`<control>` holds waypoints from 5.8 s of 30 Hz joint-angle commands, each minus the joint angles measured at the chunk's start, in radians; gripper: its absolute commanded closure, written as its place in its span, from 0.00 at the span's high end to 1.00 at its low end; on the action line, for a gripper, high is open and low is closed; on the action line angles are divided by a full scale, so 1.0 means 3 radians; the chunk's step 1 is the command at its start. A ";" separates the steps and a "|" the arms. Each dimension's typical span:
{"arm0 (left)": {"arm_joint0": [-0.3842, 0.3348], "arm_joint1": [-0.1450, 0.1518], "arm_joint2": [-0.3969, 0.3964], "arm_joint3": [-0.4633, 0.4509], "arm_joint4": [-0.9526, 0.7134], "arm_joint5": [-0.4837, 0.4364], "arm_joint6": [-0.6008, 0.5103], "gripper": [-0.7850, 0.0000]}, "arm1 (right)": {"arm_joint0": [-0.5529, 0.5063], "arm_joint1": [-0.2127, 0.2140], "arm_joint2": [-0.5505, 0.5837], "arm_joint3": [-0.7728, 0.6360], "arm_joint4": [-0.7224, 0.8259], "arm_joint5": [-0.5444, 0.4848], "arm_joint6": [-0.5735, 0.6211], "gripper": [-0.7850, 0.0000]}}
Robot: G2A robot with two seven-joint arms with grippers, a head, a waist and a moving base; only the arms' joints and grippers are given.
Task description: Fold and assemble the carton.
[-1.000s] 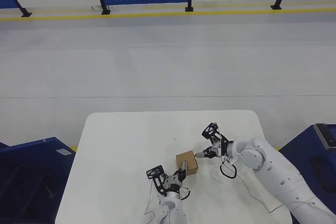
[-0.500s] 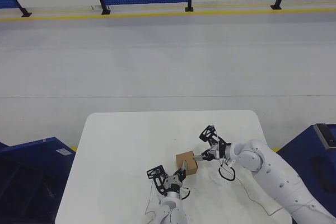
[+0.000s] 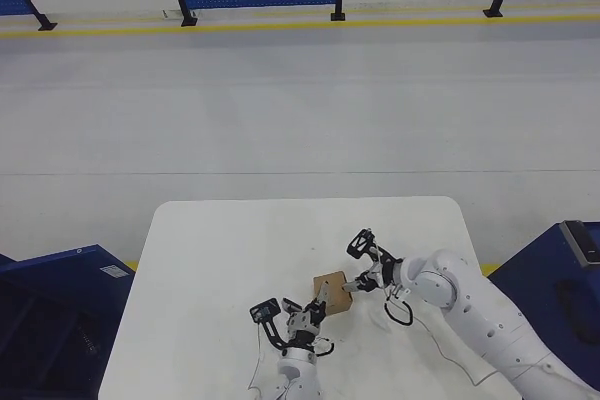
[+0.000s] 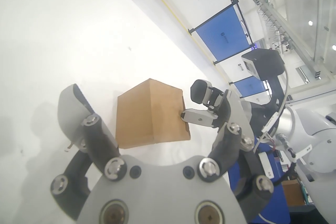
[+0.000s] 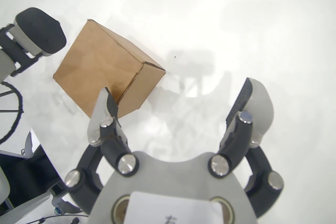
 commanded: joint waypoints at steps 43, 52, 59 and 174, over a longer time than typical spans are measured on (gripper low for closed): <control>-0.0498 0.0246 0.0924 0.1242 0.1560 0.0137 0.2101 1.00 | -0.0039 -0.0022 0.0438 0.0421 0.1669 -0.0590 0.0233 1.00; -0.0446 0.0282 0.0815 0.1173 0.1620 0.0280 0.1965 1.00 | -0.0051 -0.0055 0.0356 0.0583 0.2614 -0.0718 0.0774 1.00; -0.0312 0.0327 0.0646 0.1051 0.1702 0.0459 0.1890 1.00 | 0.0043 -0.0133 0.0168 0.0978 0.3830 -0.0887 0.1487 1.00; -0.0124 0.0514 0.0430 -0.0085 0.0216 -0.0525 -0.0309 0.00 | -0.0398 -0.0141 0.1019 0.0733 0.5872 -0.0726 0.1408 1.00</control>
